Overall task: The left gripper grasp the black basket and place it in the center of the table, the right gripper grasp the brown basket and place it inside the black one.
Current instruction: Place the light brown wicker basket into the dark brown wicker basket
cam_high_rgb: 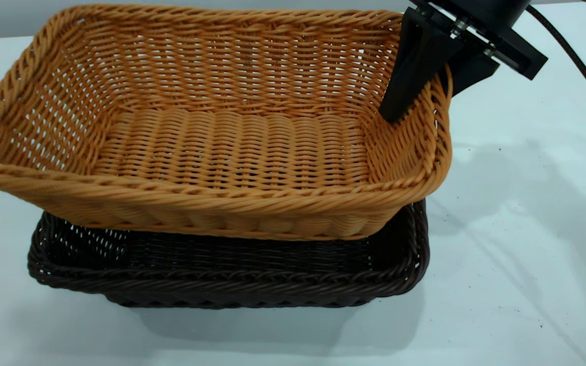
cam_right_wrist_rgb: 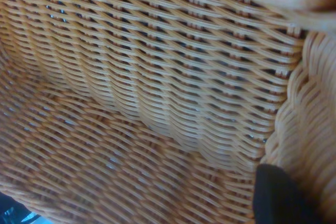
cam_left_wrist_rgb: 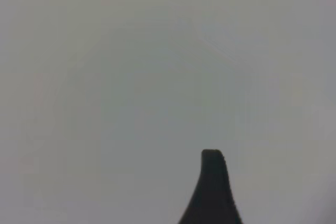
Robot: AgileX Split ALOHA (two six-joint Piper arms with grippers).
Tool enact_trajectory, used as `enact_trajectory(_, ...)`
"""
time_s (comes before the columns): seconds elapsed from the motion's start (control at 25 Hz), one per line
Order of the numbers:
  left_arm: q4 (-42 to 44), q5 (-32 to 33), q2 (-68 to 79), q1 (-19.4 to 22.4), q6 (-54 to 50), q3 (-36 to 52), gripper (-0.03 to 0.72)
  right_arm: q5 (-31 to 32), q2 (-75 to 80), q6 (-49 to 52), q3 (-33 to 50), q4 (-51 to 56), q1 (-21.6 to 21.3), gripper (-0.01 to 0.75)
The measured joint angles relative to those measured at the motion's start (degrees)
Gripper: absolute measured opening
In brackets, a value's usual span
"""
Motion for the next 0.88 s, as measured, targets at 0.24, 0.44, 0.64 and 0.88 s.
enact_trajectory(0.24,0.0,0.0,0.0,0.0,0.0,0.0,0.501,-0.7,1.2,0.0,0.0,0.1,0.0,0.106)
enact_trajectory(0.44,0.0,0.0,0.0,0.0,0.0,0.0,0.501,-0.8,1.8,0.1,0.1,0.1,0.0,0.106)
enact_trajectory(0.64,0.1,0.0,0.0,0.0,0.0,0.0,0.501,-0.5,3.0,0.1,0.1,-1.2,0.0,0.106)
enact_trajectory(0.88,0.1,0.0,0.0,0.0,0.0,0.0,0.501,0.0,3.8,0.0,0.1,-2.5,1.2,0.106)
